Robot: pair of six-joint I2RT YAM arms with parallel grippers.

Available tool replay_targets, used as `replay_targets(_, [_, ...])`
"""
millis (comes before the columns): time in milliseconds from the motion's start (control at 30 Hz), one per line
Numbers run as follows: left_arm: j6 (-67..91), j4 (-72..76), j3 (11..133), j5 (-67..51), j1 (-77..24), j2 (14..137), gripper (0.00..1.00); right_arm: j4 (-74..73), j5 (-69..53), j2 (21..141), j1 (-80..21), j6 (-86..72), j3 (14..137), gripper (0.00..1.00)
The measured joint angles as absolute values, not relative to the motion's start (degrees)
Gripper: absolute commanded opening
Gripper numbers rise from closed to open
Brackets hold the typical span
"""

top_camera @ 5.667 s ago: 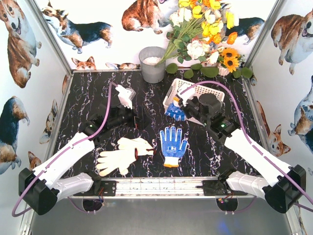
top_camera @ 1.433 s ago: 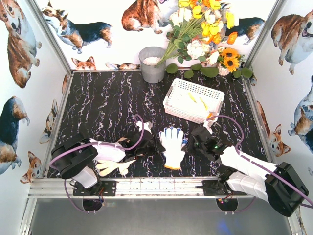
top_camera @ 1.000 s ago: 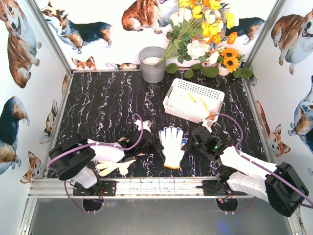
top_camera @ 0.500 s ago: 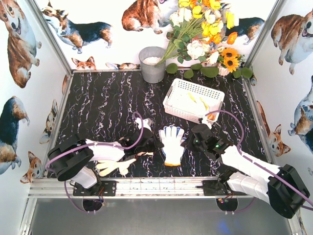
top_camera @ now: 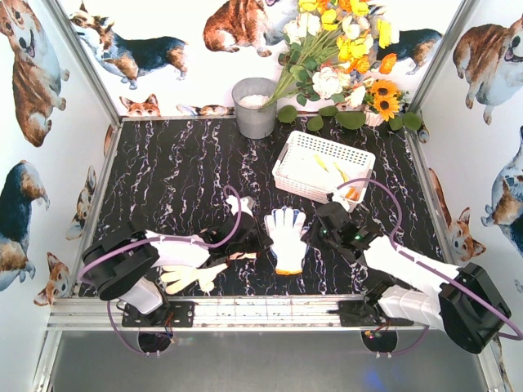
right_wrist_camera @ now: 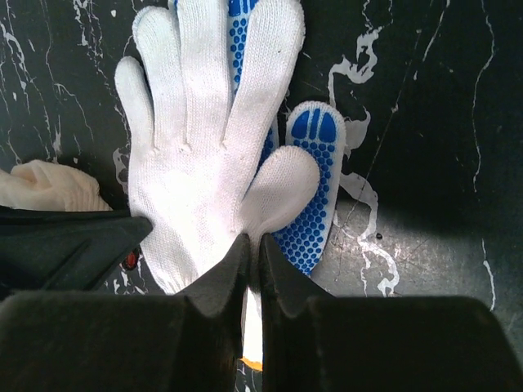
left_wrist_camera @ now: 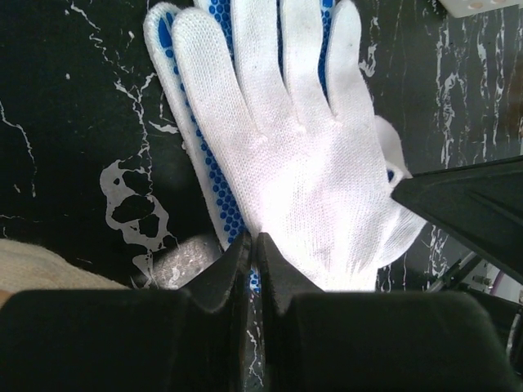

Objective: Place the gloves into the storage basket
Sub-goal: Adjust the glove at the center of the board.

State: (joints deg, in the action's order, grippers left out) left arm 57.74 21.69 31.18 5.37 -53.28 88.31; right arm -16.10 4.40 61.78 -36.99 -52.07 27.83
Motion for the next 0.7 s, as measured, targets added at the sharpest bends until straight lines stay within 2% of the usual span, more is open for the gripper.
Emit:
replay_targets(400, [56.4, 21.9, 31.8, 5.4, -52.8, 90.8, 0.00, -14.6, 5.2, 64.1, -36.9, -48.9, 28.7, 0.00])
replay_targets(700, [55.4, 22.3, 32.9, 5.4, -52.2, 93.0, 0.00, -13.4, 6.2, 70.0, -36.6, -45.3, 30.7, 0.00])
